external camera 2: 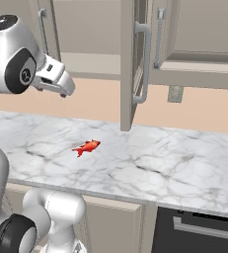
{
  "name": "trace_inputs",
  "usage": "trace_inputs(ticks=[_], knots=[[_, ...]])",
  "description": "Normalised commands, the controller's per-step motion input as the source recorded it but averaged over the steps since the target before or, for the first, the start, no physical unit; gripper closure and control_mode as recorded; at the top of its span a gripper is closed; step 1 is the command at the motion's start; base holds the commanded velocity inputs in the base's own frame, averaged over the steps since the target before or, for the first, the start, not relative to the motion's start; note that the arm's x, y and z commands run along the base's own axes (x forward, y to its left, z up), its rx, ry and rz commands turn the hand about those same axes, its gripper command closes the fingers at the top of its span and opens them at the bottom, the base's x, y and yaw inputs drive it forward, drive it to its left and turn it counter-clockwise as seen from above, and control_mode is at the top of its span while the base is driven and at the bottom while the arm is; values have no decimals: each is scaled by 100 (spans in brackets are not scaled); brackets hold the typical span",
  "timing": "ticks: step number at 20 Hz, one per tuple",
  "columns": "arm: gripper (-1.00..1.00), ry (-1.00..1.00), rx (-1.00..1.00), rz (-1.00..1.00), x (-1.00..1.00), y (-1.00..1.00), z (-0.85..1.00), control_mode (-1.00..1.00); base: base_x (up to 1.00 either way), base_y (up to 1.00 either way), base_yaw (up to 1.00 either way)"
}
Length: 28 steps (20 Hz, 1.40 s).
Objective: Retrieve the tupperware from the cabinet, then place the raw meat into the tupperware to avoid contamination.
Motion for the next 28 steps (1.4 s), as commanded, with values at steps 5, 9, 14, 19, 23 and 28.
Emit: trace_inputs(ticks=[5, 9, 14, 19, 23, 28], knots=[[-100, -32, 0, 1, 55, 48, 45, -100, 0, 0, 0], [-100, -10, -3, 1, 47, 41, 68, -100, 0, 0, 0], [-100, 0, -11, -2, 42, 52, 63, -100, 0, 0, 0], [-100, 0, -11, 1, 63, 48, 25, -100, 0, 0, 0], [-100, 1, -3, 6, 65, 19, 2, -100, 0, 0, 0], [-100, -1, -2, 2, 62, 24, -2, -100, 0, 0, 0]])
